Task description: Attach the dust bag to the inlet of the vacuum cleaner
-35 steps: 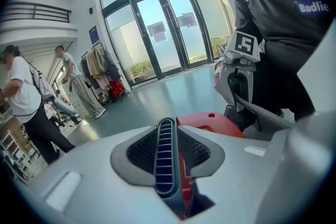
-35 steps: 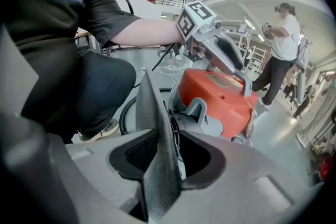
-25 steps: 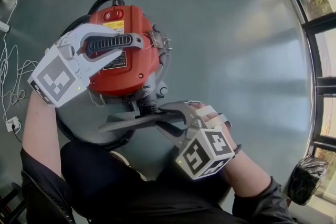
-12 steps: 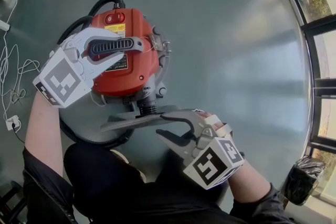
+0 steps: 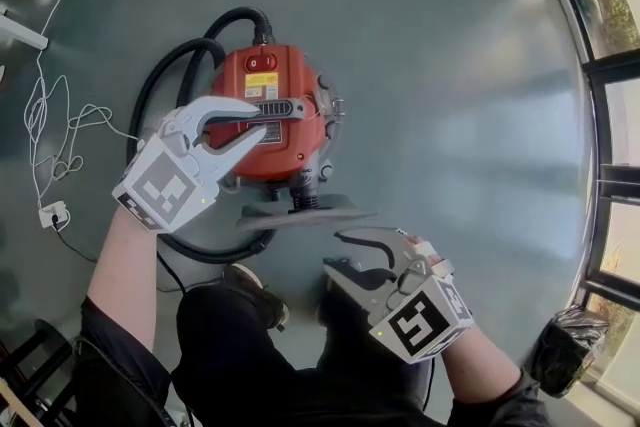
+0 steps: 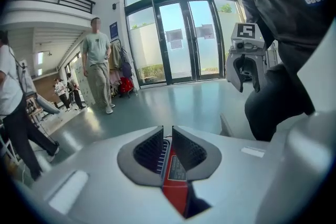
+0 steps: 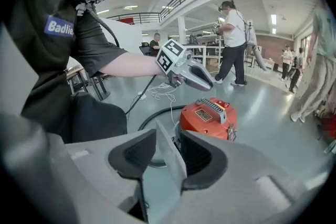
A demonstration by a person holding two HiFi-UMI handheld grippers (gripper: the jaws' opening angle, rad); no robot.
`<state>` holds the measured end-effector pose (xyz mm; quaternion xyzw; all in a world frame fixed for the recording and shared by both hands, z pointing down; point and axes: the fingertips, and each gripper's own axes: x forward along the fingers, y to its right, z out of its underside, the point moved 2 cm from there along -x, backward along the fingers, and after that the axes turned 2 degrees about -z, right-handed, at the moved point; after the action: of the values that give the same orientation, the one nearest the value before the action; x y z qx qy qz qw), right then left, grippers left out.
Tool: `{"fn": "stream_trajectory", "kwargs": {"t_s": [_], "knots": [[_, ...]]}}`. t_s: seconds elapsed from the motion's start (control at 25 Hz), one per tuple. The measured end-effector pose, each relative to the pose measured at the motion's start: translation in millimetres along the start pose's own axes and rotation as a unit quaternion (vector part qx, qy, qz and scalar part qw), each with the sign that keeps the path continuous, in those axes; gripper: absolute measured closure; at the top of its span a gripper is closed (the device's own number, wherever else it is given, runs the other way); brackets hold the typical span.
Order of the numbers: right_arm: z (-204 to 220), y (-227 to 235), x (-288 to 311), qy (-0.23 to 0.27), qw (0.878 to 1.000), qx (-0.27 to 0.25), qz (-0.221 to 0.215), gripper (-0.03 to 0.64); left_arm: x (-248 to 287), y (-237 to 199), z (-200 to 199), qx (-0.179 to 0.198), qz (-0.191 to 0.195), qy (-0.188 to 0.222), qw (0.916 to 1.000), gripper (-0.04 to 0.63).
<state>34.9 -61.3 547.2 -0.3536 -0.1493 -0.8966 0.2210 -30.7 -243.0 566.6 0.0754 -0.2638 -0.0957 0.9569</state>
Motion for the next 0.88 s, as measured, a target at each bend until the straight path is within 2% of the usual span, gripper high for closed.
{"fn": "stream_trajectory", "kwargs": {"t_s": [0.12, 0.24, 0.48, 0.68, 0.88], "knots": [[-25.2, -7.4, -21.9, 0.002, 1.0, 0.011, 0.001, 0.479, -29.8, 3.6, -21.2, -0.02, -0.006, -0.005, 0.9998, 0.525], [-57.5, -14.9, -49.6, 0.028, 0.999, 0.012, 0.024, 0.479, -67.2, 8.9, -49.2, -0.041, -0.023, -0.004, 0.9989, 0.517], [-112.2, -48.6, -105.0, 0.063, 0.997, 0.025, 0.048, 0.479, -155.8, 36.8, -124.9, -0.082, -0.054, -0.004, 0.9951, 0.515], [-154.9, -73.0, -142.8, 0.108, 0.991, 0.071, 0.043, 0.478, -218.5, 67.9, -187.6, -0.114, -0.074, 0.008, 0.9907, 0.503], [-177.5, -92.7, -182.2, 0.119, 0.986, 0.119, 0.017, 0.478, -271.2, 87.2, -249.2, -0.162, -0.104, 0.018, 0.9812, 0.495]]}}
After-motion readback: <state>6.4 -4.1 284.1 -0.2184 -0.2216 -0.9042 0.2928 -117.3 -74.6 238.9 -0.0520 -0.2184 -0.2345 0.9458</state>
